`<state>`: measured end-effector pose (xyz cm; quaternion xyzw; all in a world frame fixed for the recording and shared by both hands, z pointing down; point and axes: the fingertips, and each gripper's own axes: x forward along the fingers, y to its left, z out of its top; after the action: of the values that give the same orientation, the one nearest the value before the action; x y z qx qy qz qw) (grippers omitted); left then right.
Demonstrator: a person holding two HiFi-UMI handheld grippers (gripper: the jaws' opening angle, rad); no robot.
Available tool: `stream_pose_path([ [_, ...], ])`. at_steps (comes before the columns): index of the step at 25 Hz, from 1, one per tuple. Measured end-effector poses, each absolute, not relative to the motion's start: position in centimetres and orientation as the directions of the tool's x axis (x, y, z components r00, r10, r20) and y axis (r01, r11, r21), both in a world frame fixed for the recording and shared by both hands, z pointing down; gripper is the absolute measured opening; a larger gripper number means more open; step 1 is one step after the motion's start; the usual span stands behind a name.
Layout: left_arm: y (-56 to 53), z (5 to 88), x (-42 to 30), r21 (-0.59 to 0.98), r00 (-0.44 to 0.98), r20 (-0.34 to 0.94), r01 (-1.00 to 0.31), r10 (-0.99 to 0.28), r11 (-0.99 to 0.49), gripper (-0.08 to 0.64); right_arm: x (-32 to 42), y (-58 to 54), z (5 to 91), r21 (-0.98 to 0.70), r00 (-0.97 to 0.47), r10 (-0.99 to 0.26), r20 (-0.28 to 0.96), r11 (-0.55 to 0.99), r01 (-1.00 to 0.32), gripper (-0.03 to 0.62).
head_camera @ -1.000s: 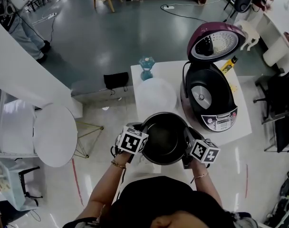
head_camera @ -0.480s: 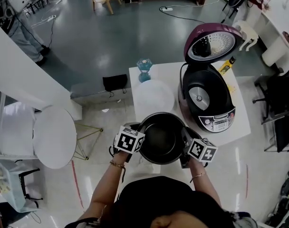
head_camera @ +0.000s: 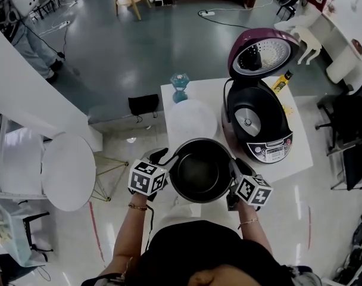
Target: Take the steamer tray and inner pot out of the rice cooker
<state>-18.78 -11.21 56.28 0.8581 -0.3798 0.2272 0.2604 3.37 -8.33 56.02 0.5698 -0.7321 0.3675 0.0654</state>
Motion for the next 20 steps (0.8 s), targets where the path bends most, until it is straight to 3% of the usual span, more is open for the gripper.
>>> stream_pose_path([
  [6, -10.9, 51.8, -21.8, 0.207, 0.549, 0.459, -0.830, -0.698, -0.518, 0.176, 4.8, -6.5, 52.2, -0.295, -0.246, -0.871, 0.425, 0.123, -0.948, 0.080],
  [10, -10.3, 48.7, -22.1, 0.213, 0.547, 0.350, -0.837, -0.760, -0.504, 0.176, 4.0, -6.3, 49.6, -0.171, -0.240, -0.910, 0.338, 0.191, -0.967, 0.033],
  [16, -8.6, 46.0, -21.1, 0.172, 0.545, 0.273, -0.838, -0.793, -0.517, 0.176, 2.0, -5.9, 46.0, -0.209, -0.286, -0.930, 0.233, 0.239, -0.948, 0.014],
  [20, -7.2, 44.9, -20.5, 0.276, 0.584, 0.225, -0.806, -0.780, -0.524, 0.175, 0.7, -5.2, 43.2, -0.219, -0.320, -0.931, 0.174, 0.280, -0.934, 0.014],
])
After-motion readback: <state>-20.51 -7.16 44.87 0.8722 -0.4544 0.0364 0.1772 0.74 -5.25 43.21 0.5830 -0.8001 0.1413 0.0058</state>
